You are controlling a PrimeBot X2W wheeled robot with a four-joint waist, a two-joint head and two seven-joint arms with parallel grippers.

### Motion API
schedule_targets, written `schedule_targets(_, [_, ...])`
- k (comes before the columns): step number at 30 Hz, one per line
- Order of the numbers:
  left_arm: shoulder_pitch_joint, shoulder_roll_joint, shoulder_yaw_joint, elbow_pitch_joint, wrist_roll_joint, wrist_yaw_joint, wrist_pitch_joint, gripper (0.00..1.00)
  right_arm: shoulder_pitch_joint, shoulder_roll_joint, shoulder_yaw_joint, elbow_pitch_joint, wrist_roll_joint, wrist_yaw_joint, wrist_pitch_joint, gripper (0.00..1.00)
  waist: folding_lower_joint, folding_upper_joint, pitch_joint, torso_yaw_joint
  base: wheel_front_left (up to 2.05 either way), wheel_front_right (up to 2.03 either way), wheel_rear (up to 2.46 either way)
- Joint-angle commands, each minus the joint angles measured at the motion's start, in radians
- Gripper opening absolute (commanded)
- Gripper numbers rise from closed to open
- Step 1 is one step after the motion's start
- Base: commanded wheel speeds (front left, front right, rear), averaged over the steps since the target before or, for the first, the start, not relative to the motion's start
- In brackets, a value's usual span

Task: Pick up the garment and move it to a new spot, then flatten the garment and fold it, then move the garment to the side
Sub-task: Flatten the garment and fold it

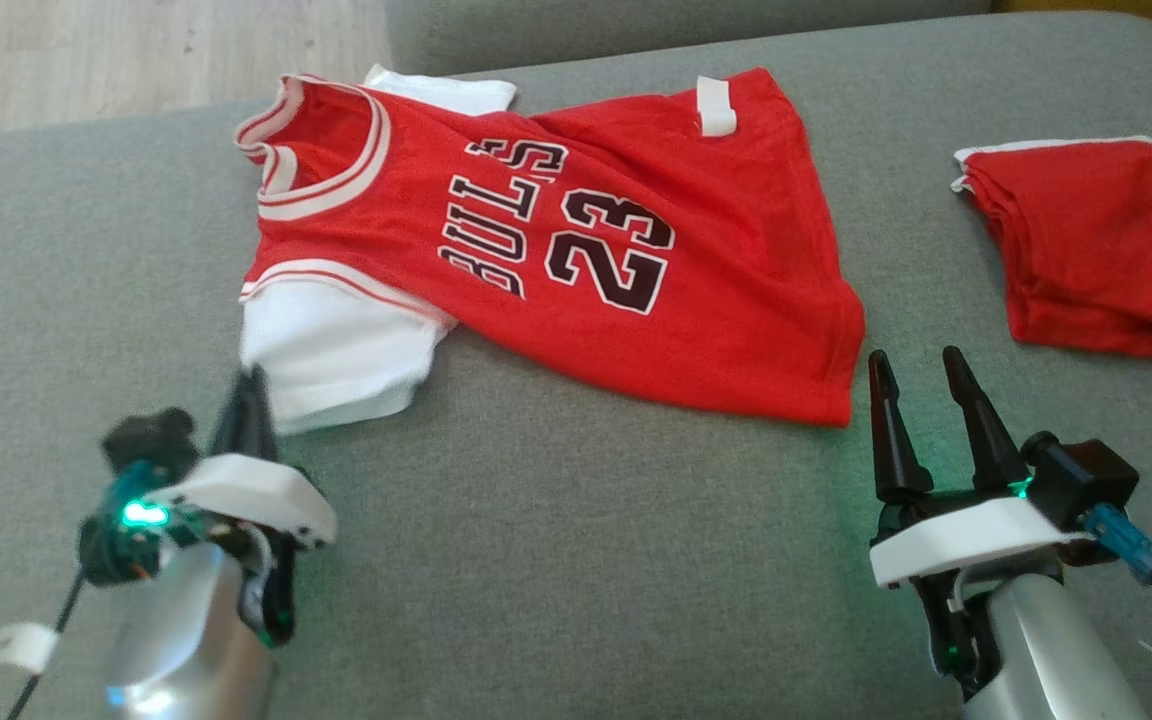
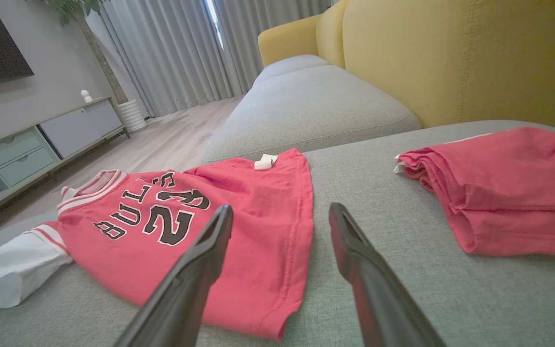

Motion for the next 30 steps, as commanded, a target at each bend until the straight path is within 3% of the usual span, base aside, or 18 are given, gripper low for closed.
schedule_targets(1, [-0.027,0.038,0.047,-0.052,-0.008,0.008,-0.048,0.0,-0.031,-0.003,0.02,-0.022,-0.008,-0.001,-0.011,1.0,0.0,0.0,-0.008,0.007,0.0,0.0,0.0])
schedule_targets(11, [0.02,0.08,0.126,-0.199,-0.005,0.063,-0.134,0.0,-0.028,-0.003,0.025,0.002,-0.009,-0.001,-0.011,1.0,0.0,0.0,-0.031,0.037,0.0,0.0,0.0])
schedule_targets(26, [0.131,0.08,0.099,-0.235,-0.009,0.084,-0.07,0.0,-0.025,-0.003,0.036,0.031,-0.007,-0.001,-0.01,1.0,0.0,0.0,-0.058,0.062,0.0,0.0,0.0])
schedule_targets(27, [0.136,0.081,0.092,-0.233,-0.007,0.085,-0.059,0.29,-0.024,-0.003,0.035,0.032,-0.007,-0.001,-0.01,1.0,0.0,0.0,-0.059,0.064,0.0,0.0,0.0])
schedule_targets(28, [0.139,0.082,0.086,-0.232,-0.002,0.087,-0.053,1.0,-0.024,-0.003,0.034,0.032,-0.008,-0.001,-0.01,1.0,0.0,0.0,-0.061,0.067,0.0,0.0,0.0])
schedule_targets(30, [0.143,0.084,0.076,-0.239,0.013,0.101,-0.061,1.0,-0.022,-0.003,0.031,0.033,-0.011,-0.001,-0.009,1.0,0.0,0.0,-0.068,0.077,0.0,0.0,0.0])
